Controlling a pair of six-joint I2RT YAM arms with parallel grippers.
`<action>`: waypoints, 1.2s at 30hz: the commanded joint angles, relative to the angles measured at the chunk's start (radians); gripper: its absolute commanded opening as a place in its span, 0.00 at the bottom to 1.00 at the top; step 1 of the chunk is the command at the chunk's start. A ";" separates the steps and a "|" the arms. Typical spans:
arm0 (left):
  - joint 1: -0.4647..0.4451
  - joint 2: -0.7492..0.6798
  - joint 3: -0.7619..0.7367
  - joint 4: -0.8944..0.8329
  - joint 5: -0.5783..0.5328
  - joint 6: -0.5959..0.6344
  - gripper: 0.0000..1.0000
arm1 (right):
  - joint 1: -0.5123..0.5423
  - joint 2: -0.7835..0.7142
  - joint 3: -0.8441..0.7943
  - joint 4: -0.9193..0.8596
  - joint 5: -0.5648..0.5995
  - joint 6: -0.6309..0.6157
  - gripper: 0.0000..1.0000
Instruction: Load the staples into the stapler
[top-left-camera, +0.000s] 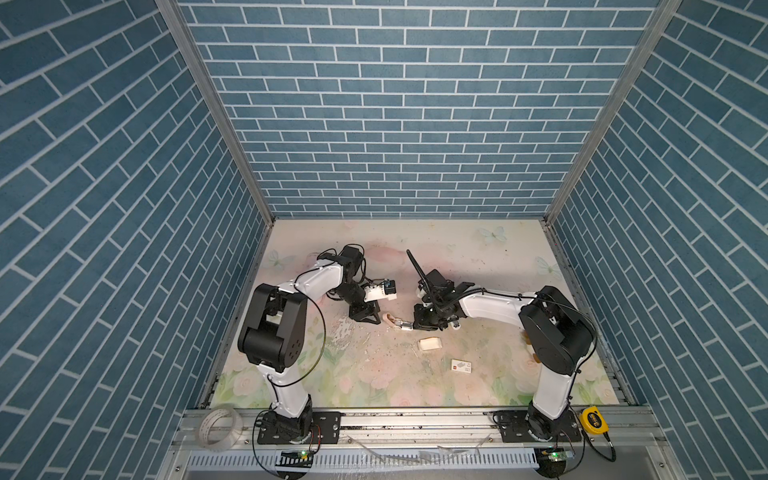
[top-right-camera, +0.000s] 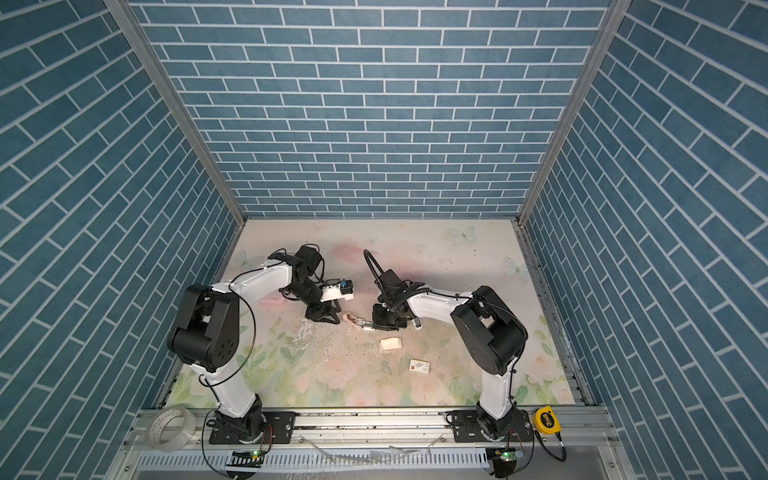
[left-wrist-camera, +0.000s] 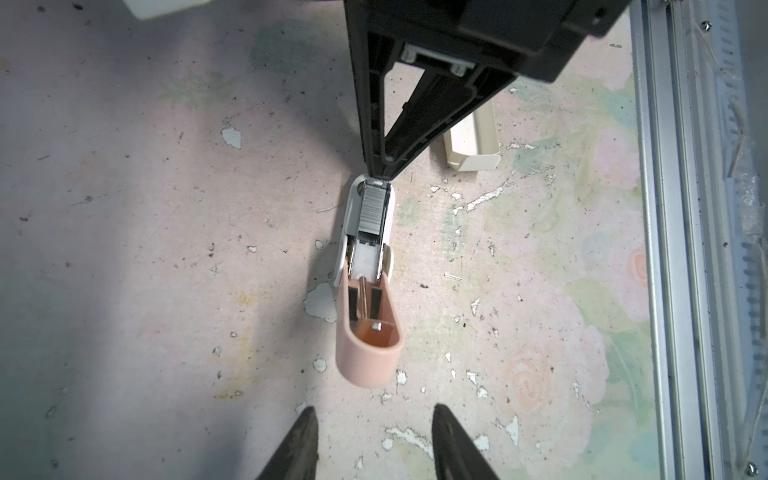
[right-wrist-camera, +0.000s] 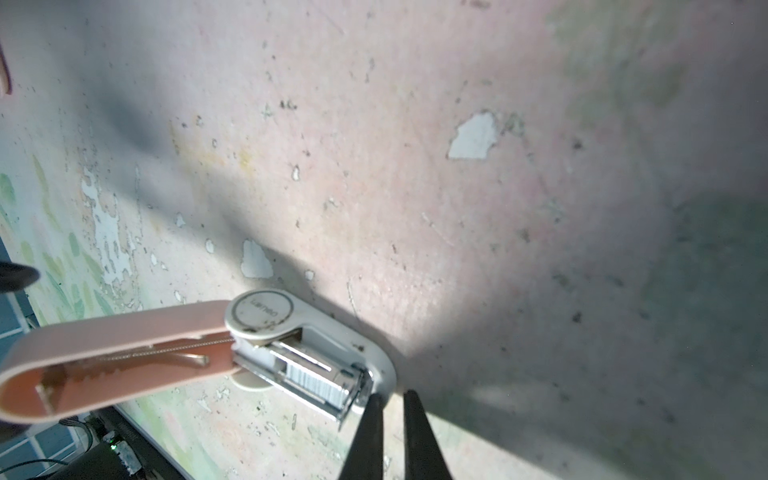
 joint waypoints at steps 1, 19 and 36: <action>-0.011 0.012 0.017 -0.014 0.023 0.028 0.48 | -0.004 0.025 0.021 -0.009 0.003 0.020 0.12; -0.080 0.082 0.081 -0.052 -0.036 0.053 0.37 | -0.005 0.035 0.027 -0.008 -0.004 0.017 0.12; -0.081 0.051 0.062 -0.051 -0.041 0.043 0.34 | -0.009 0.040 0.017 -0.018 0.007 0.012 0.11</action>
